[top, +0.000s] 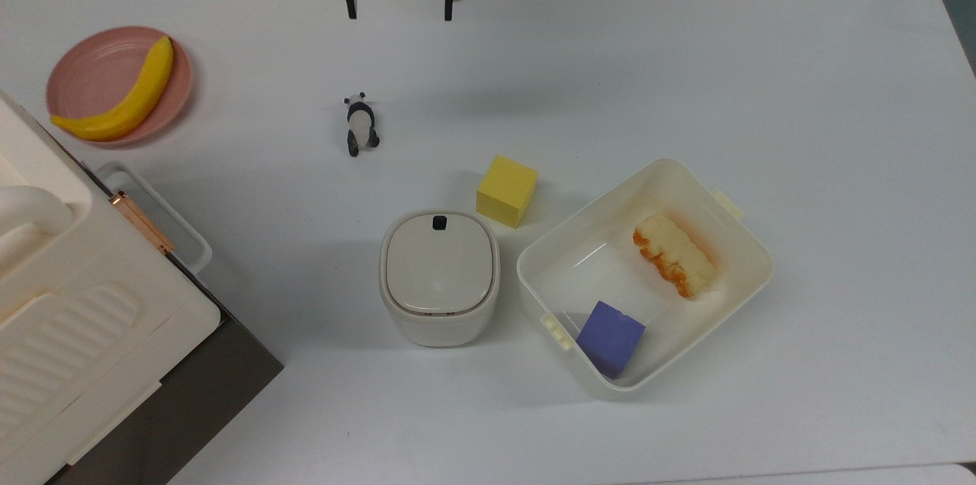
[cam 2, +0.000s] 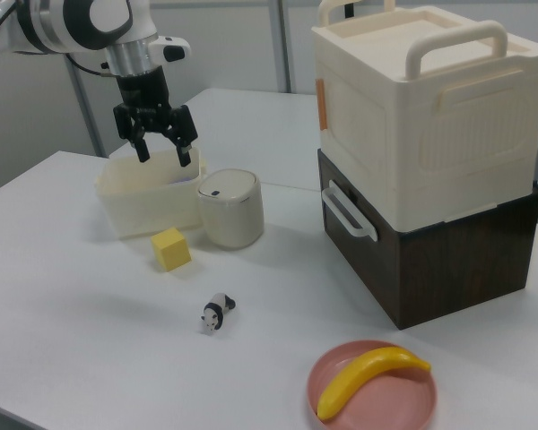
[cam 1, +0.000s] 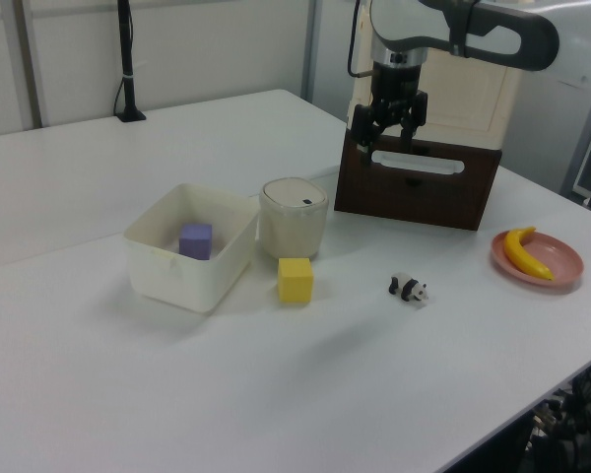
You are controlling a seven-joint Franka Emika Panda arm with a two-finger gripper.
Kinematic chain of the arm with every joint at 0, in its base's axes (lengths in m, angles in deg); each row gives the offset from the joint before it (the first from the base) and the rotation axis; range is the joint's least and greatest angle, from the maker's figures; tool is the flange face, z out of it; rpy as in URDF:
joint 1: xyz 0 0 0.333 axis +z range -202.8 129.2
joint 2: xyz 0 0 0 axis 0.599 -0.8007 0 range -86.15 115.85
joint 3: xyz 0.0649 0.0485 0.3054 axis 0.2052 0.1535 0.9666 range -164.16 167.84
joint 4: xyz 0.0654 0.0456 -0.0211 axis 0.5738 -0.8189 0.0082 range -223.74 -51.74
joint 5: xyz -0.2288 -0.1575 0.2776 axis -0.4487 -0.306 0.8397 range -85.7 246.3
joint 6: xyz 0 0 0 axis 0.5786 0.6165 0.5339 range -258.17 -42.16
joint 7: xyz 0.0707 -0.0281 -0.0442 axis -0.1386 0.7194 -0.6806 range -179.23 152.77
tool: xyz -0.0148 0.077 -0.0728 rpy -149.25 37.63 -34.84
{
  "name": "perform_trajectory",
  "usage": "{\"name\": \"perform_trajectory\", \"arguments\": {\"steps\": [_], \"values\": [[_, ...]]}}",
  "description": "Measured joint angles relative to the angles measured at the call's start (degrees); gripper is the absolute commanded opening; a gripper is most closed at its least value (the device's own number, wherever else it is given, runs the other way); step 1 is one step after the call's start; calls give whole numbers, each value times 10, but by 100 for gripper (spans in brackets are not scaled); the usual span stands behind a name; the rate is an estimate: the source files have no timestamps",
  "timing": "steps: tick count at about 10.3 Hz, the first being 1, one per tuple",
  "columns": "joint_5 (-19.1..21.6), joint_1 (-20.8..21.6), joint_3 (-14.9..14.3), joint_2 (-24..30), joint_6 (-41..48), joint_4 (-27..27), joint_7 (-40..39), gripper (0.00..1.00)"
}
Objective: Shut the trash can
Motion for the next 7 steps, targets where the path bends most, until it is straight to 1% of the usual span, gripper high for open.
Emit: {"name": "perform_trajectory", "arguments": {"steps": [7], "values": [[0,-4,0,6,0,-5,0,100]]}}
